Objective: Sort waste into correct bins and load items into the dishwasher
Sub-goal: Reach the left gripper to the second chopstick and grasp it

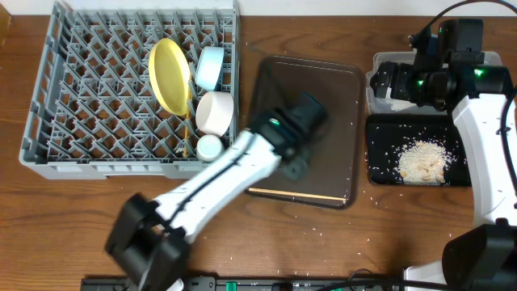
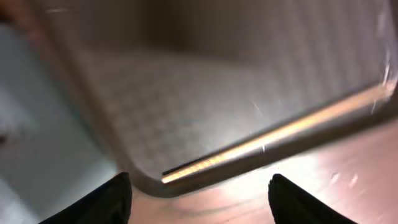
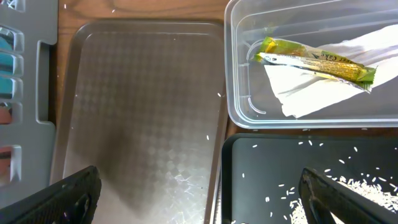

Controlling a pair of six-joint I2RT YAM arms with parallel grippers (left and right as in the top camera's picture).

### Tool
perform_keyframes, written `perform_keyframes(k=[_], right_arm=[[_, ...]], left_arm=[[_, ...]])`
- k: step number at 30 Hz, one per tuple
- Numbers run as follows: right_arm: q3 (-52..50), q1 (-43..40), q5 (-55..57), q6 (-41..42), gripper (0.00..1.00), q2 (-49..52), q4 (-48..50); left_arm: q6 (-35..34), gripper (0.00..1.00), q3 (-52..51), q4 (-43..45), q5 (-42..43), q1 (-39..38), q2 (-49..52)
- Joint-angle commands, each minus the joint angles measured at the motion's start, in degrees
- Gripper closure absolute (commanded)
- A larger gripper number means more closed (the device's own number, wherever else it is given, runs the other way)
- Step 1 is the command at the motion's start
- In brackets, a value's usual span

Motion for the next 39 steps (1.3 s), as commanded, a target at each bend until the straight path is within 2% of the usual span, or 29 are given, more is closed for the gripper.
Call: perform_keyframes(k=[1,3,7,12,29,39], right_arm=[[-0.1,0.1,0.1,-0.4,0.01,-1.2,0.1],[-0.1,0.1,0.1,-0.4,0.01,-1.2,0.1],[-0.1,0.1,0.1,-0.4,0.01,-1.2,0.1],[-0.1,0.1,0.1,-0.4,0.01,-1.2,0.1],[-0.1,0.1,0.1,-0.4,0.01,-1.2,0.1],[-0.1,0.1,0.1,-0.4,0.01,-1.2,0.1]], left_arm=[[20.6,0.29,-0.2,-1.3,0.8,-2.3,4.0],[25.9,0.29,-0.2,-1.3,0.8,-2.8,6.4],[31.4,0.29,-0.2,-0.9,1.4,-2.9,10.1],[39.9,0.29,-0.2,-0.9,9.9,-2.9,13.8],[41.9,0.29,-1.2,5.6,7.6,-2.8,15.0],[41.9,0.29,-1.3,6.2,7.6,-2.8,16.4]])
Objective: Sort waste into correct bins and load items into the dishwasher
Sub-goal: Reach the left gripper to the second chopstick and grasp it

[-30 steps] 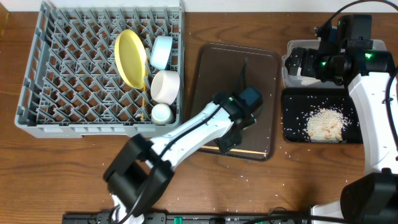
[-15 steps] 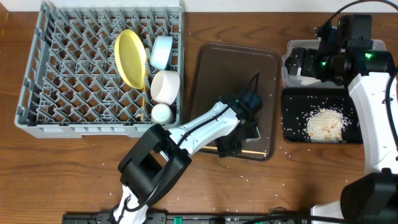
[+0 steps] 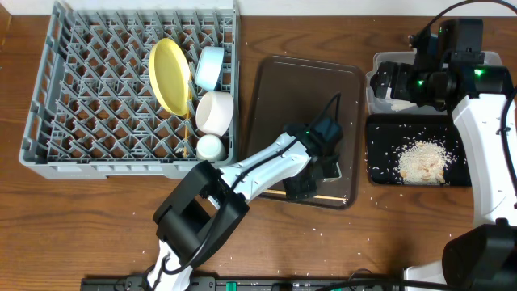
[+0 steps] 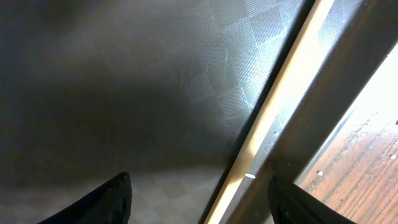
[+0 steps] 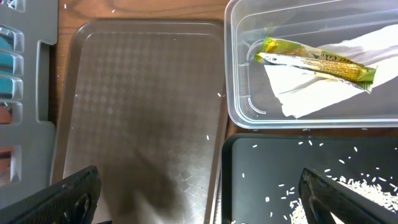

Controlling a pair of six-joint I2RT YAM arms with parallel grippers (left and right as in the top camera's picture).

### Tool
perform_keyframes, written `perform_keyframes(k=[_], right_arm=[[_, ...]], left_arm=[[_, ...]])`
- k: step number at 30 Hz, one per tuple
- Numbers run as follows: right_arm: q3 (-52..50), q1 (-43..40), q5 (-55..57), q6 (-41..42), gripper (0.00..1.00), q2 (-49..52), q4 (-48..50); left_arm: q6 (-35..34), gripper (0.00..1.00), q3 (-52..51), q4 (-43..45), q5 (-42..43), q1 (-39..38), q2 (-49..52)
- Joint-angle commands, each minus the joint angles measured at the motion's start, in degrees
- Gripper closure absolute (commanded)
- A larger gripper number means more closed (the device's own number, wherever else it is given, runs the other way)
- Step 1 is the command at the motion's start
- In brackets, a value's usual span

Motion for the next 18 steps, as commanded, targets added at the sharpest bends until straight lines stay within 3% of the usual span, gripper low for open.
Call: perform_keyframes(k=[1,11,18], right_arm=[[-0.1,0.1,0.1,-0.4,0.01,-1.2,0.1],[-0.1,0.1,0.1,-0.4,0.01,-1.2,0.1],[-0.1,0.1,0.1,-0.4,0.01,-1.2,0.1]], left_arm=[[1.0,0.29,-0.3,0.0,-0.7,0.1,2.0],[1.4,0.3,-1.4,4.9,-0.7,0.1,3.6],[1.4,0.68,-5.7,11.2,-0.5,0.1,3.6]])
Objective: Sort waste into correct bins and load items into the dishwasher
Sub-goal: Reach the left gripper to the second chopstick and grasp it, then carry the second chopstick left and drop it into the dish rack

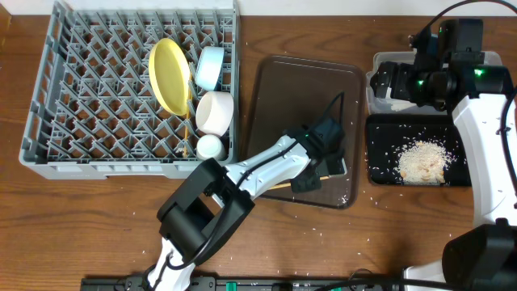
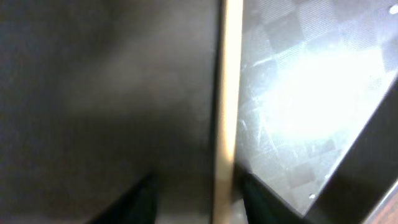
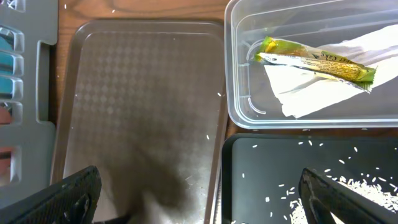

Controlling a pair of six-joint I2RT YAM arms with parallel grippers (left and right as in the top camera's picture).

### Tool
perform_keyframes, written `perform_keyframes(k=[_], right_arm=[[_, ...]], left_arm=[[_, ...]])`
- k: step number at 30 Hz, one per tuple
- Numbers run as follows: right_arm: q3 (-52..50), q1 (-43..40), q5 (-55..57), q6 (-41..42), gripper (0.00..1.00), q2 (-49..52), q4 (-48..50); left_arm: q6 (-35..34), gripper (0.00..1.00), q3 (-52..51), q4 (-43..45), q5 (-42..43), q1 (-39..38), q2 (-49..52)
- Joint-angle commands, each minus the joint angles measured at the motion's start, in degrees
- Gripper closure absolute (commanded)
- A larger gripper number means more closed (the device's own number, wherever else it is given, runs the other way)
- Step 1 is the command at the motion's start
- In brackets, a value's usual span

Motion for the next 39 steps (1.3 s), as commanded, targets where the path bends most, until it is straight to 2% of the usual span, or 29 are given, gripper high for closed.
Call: perform_keyframes(k=[1,2,3,4,10,15,18,25,30,33,37,39], right_arm=[[-0.1,0.1,0.1,-0.4,0.01,-1.2,0.1],[-0.1,0.1,0.1,-0.4,0.01,-1.2,0.1],[-0.1,0.1,0.1,-0.4,0.01,-1.2,0.1],[-0.1,0.1,0.1,-0.4,0.01,-1.2,0.1],[-0.1,0.1,0.1,-0.4,0.01,-1.2,0.1],[-0.1,0.1,0.1,-0.4,0.01,-1.2,0.1],[-0.1,0.1,0.1,-0.4,0.01,-1.2,0.1],[-0.1,0.1,0.1,-0.4,0.01,-1.2,0.1],[-0.1,0.1,0.1,-0.4,0.01,-1.2,0.1],[-0.1,0.1,0.1,-0.4,0.01,-1.2,0.1],[-0.1,0.1,0.1,-0.4,0.01,-1.2,0.1],[-0.1,0.1,0.1,-0.4,0.01,-1.2,0.1]], left_arm=[[0.3,0.74,-3.5,0.9,-0.5,0.1,2.0],[0.3,0.79,-3.5,1.0,-0.5,0.1,2.0],[0.1,0.92,-3.3,1.1,-0.6,0.1,1.9],[-0.9,0.92,-3.0,1.1,-1.2,0.2,1.8],[-11.8,0.92,1.3,-0.4,-9.9,0.5,-1.3],[-19.2,0.92,4.3,-2.1,-10.9,2.9,-8.4],[-24.1,0.92,4.5,-1.9,-10.9,6.6,-16.1],[-26.9,0.92,4.5,-1.6,-12.2,16.7,-27.5],[-28.1,0.92,4.4,-1.0,-18.9,24.9,-27.5],[-28.3,0.92,4.4,0.0,-19.7,29.8,-25.8],[-33.7,0.92,4.4,1.3,-19.7,35.2,-23.0],[-36.4,0.87,4.4,1.3,-19.7,37.2,-21.7]])
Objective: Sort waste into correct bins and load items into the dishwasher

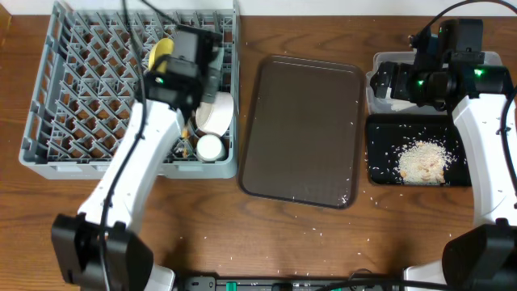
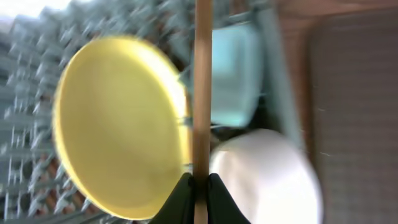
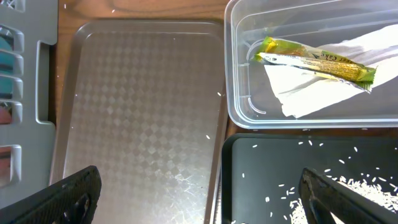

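My left gripper (image 2: 201,181) is shut on a thin wooden chopstick (image 2: 202,93), which runs straight out between the fingers. It hangs over the grey dish rack (image 1: 89,105), above the gap between the yellow plate (image 2: 118,124), the light blue cup (image 2: 233,74) and the white bowl (image 2: 261,180). In the overhead view the left gripper (image 1: 194,56) sits at the rack's right side. The brown tray (image 1: 303,129) is bare apart from a few rice grains. My right gripper (image 3: 199,193) is open, hovering over the tray's right edge and the bins.
A clear bin (image 3: 236,74) at the far right holds a yellow-green wrapper (image 3: 317,59) on a white napkin (image 3: 311,93). In front of it a black bin (image 3: 261,180) holds rice (image 1: 422,162). A small white cup (image 1: 210,147) and another thin stick (image 1: 187,129) sit in the rack.
My left gripper was down at the tray's front edge with its fingers narrowed round the chopstick. It is now over the dish rack, shut on the chopstick. The right arm has not moved.
The left gripper was open above the tray, where the chopstick lay along the front edge. Then it was low over the chopstick, still open, then narrowed round it. Now it holds the chopstick over the rack and the tray is bare.
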Controlling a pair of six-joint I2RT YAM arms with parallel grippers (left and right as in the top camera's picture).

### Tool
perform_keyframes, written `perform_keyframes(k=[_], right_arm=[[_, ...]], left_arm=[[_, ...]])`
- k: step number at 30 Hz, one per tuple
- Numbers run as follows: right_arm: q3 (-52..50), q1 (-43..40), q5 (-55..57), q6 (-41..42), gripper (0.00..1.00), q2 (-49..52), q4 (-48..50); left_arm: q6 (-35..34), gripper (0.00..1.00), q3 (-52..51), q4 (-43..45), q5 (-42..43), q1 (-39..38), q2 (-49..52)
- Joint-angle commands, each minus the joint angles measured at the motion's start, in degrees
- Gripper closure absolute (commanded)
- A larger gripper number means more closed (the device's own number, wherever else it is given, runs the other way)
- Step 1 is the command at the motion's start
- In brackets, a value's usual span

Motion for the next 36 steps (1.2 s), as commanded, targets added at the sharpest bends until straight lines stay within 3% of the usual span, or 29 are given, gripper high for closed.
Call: perform_keyframes(k=[1,4,5,7,11,20,21,22,36], right_arm=[[-0.1,0.1,0.1,-0.4,0.01,-1.2,0.1],[-0.1,0.1,0.1,-0.4,0.01,-1.2,0.1],[-0.1,0.1,0.1,-0.4,0.01,-1.2,0.1],[-0.1,0.1,0.1,-0.4,0.01,-1.2,0.1],[-0.1,0.1,0.1,-0.4,0.01,-1.2,0.1],[-0.1,0.1,0.1,-0.4,0.01,-1.2,0.1],[-0.1,0.1,0.1,-0.4,0.01,-1.2,0.1],[-0.1,0.1,0.1,-0.4,0.01,-1.2,0.1],[-0.1,0.1,0.1,-0.4,0.01,-1.2,0.1]], left_arm=[[-6.6,0.83,0.2,0.1,-1.4,3.5,2.8],[-6.8,0.41,0.2,0.2,-1.4,4.5,4.5],[-6.8,0.32,0.2,0.2,-1.4,4.5,4.8],[-6.8,0.28,0.2,0.0,-1.4,4.4,4.8],[-6.9,0.27,0.2,-0.8,-0.5,4.3,2.4],[-10.8,0.2,0.2,-12.3,3.1,4.3,-22.3],[-10.8,0.19,0.2,-14.1,3.1,4.3,-25.0],[-11.5,0.12,0.2,-15.8,3.1,4.3,-27.6],[-11.3,0.11,0.2,-25.4,2.4,4.3,-49.0]])
